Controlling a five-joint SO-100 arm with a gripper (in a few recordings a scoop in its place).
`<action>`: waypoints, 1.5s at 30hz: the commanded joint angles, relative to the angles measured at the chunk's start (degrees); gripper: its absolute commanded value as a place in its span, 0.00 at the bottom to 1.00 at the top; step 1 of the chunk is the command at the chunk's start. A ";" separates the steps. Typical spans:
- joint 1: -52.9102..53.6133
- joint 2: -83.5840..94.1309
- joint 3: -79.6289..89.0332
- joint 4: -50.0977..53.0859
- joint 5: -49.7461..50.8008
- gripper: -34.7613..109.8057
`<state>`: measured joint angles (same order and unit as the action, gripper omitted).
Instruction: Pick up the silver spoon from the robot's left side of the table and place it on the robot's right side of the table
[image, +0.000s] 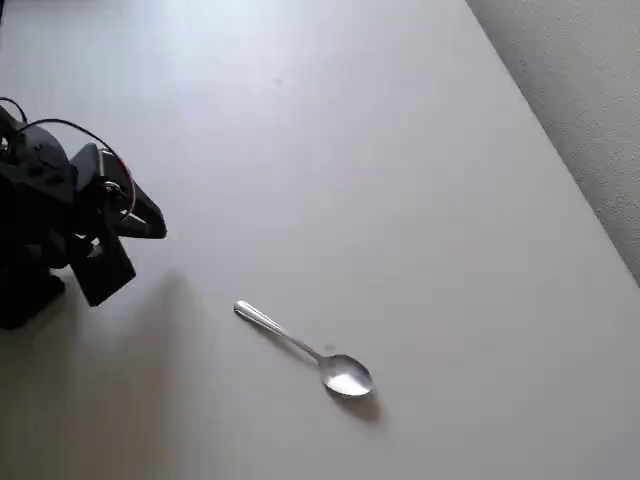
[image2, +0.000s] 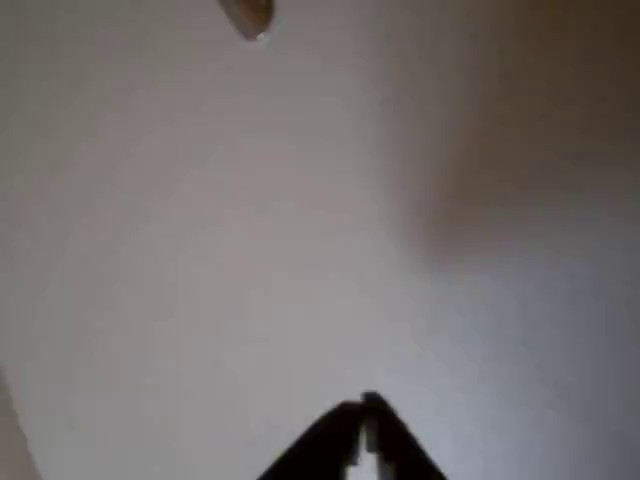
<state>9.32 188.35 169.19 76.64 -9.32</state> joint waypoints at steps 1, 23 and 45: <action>0.00 0.35 0.09 -0.97 -0.53 0.23; 0.00 0.35 0.09 -0.97 -0.53 0.23; 0.00 0.35 0.09 -0.97 -0.53 0.23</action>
<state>9.32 188.35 169.19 76.64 -9.32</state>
